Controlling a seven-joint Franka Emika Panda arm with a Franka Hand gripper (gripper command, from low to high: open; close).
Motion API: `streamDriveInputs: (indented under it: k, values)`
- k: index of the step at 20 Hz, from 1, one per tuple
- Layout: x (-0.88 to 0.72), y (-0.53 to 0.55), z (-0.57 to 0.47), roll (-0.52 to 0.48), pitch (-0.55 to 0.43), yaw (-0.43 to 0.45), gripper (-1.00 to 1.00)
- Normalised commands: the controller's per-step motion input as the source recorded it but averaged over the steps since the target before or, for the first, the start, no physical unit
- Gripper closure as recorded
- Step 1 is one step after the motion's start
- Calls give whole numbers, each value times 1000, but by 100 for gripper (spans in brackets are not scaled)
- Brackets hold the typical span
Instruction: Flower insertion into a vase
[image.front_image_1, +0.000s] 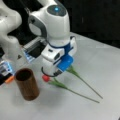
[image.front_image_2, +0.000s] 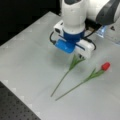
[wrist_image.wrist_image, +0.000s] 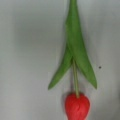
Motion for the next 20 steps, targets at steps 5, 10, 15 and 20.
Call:
streamDriveInputs:
  k: [5, 10, 15, 20]
  values:
    - [269, -156, -231, -89, 112, 159, -100]
    - [260, -155, -156, -45, 127, 116, -100]
    - [304, -144, -259, -23, 28, 187, -100]
    - [232, -88, -151, -22, 15, 123, -100]
